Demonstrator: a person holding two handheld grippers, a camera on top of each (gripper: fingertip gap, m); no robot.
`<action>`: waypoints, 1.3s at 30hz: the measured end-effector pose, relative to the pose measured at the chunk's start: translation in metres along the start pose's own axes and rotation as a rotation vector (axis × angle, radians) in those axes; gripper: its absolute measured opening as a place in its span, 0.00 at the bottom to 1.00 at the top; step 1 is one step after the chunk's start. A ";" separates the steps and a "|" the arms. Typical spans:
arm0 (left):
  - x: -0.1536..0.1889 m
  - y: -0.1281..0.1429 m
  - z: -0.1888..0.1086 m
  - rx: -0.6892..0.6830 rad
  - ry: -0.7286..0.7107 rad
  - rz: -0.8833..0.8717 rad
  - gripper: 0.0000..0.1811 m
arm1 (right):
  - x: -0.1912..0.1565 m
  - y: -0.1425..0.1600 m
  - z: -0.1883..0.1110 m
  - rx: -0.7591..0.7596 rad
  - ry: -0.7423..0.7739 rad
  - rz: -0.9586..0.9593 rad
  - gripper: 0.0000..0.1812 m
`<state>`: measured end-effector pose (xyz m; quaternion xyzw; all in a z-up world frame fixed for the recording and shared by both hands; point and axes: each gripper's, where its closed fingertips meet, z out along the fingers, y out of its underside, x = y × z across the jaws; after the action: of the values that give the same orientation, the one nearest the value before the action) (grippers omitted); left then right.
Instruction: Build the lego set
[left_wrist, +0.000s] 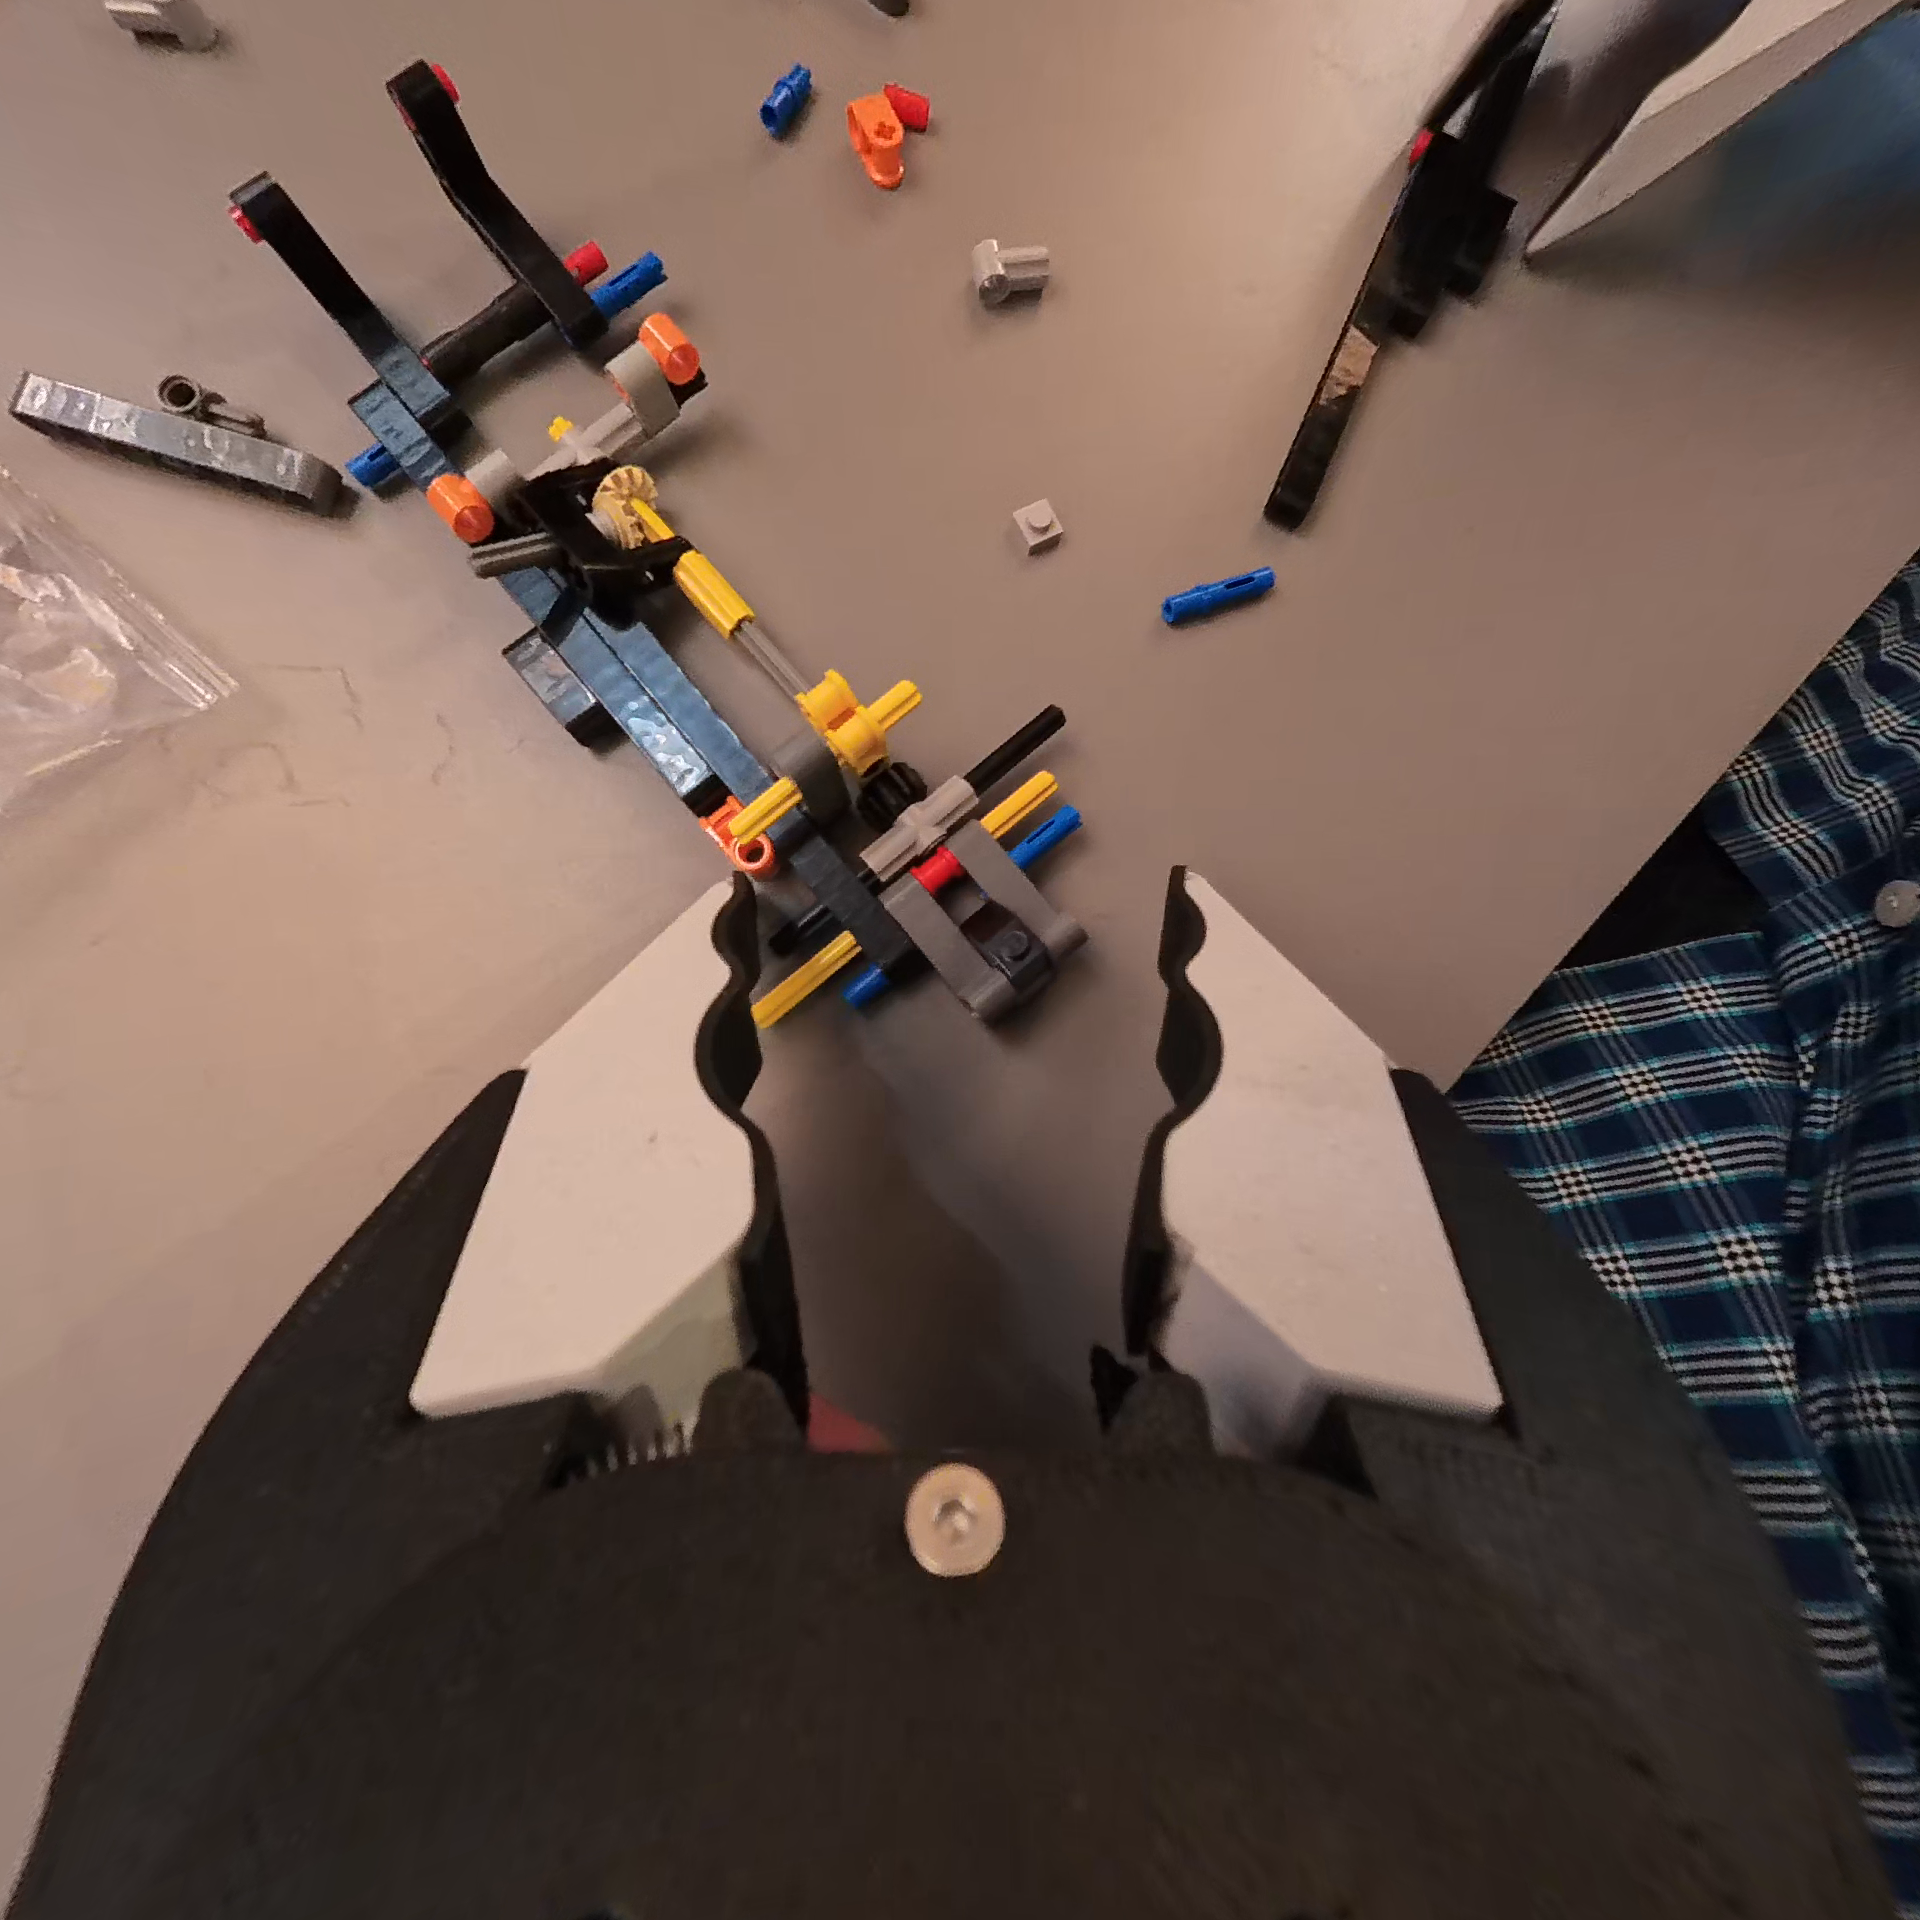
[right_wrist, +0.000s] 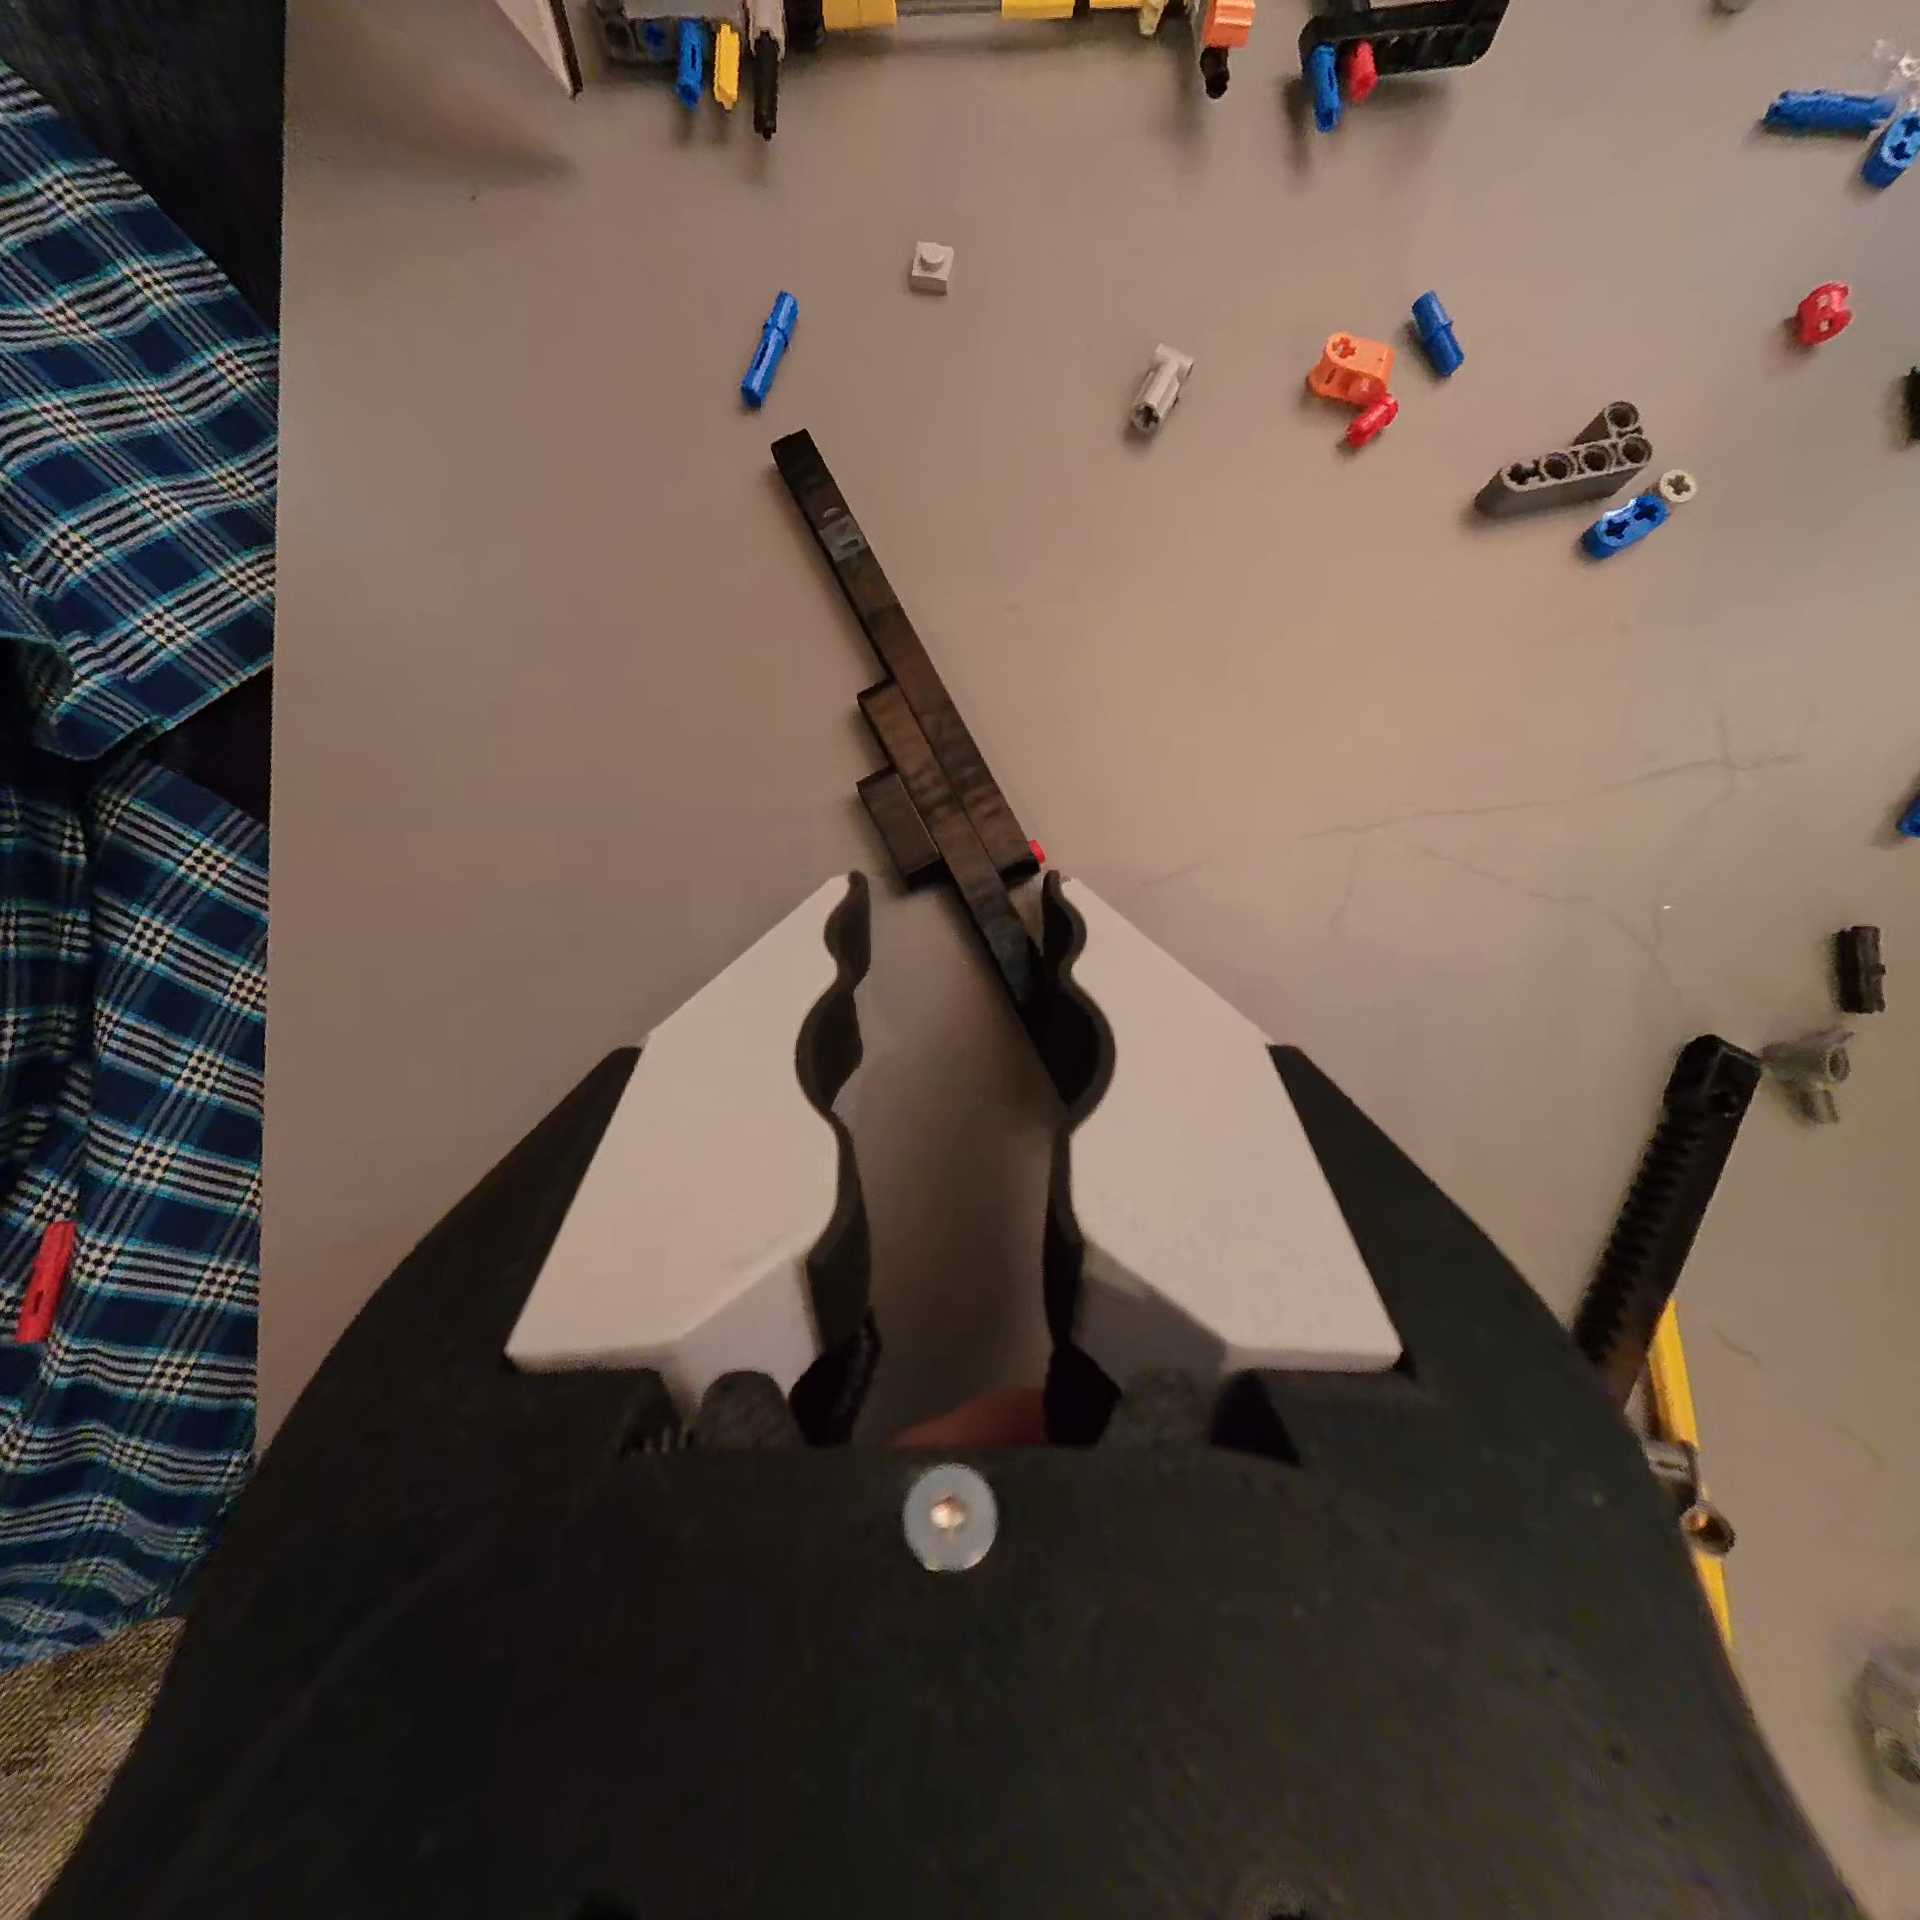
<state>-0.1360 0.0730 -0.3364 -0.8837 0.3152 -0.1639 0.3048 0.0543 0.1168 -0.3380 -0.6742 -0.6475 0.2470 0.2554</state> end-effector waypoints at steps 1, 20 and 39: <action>0.000 0.000 0.000 0.000 -0.001 0.000 0.42 | 0.000 0.000 0.000 0.003 0.001 -0.001 0.16; 0.002 -0.042 -0.013 0.090 -0.120 0.180 0.40 | 0.003 -0.005 -0.007 0.052 -0.021 0.013 0.09; 0.040 -0.069 0.011 0.088 -0.086 0.379 0.38 | 0.012 0.007 -0.007 0.018 0.048 0.009 0.03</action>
<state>-0.0693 0.0934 -0.2962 -0.8006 0.4553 -0.0794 0.3815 0.0644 0.1289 -0.3374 -0.6803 -0.6361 0.2378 0.2758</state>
